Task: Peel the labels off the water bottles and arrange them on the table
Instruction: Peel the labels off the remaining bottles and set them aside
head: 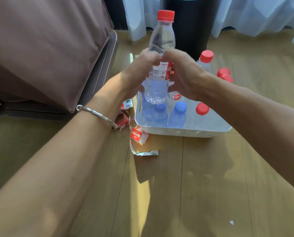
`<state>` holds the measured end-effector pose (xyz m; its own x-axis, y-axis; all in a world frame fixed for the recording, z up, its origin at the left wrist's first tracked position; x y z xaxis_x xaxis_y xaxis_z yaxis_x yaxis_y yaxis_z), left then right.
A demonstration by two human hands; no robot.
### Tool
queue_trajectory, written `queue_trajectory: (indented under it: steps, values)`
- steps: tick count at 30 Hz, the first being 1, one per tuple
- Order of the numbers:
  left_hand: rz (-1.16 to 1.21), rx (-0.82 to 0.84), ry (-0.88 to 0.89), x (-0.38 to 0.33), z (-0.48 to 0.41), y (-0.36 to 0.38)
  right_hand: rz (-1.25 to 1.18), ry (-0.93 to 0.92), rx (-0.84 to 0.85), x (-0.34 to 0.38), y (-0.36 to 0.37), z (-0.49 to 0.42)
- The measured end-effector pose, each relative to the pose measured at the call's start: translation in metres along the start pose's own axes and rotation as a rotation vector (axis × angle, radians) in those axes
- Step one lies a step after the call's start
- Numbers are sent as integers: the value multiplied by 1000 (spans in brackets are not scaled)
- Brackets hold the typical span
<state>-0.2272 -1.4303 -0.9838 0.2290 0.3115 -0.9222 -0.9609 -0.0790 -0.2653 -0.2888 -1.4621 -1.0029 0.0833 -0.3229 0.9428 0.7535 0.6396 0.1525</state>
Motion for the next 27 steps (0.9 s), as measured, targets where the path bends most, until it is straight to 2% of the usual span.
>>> queue_trajectory:
  steps: [4, 9, 13, 17, 21, 27]
  values:
    - [-119, 54, -8, 1, 2, -4, 73, 23, 20, -3, 0, -4]
    - [-98, -74, -74, 14, -7, -6, 121, 4, -22, -6, 1, -5]
    - [-40, -108, -145, 25, -14, -3, 167, 8, -56, -9, -4, -4]
    - [-166, -170, -99, 26, -14, -4, 166, -24, -85, -2, -8, -1]
    - [-105, -96, 18, 11, -12, 1, 205, -13, -109, 3, -16, -9]
    - [-82, 23, 31, -4, -7, 3, 264, -65, -75, 3, -10, -1]
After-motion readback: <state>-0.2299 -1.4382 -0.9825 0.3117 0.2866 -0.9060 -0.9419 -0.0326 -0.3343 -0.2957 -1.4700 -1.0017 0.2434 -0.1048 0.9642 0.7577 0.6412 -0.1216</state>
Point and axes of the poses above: each hand's wrist, its own z-axis away from the middle knuckle, its own y-axis out of the palm, x = y × z, the point moved 10 cm from there along -z, towards the middle knuckle, and after that the axes turned 5 degrees about -z, right-handed, at the moved point
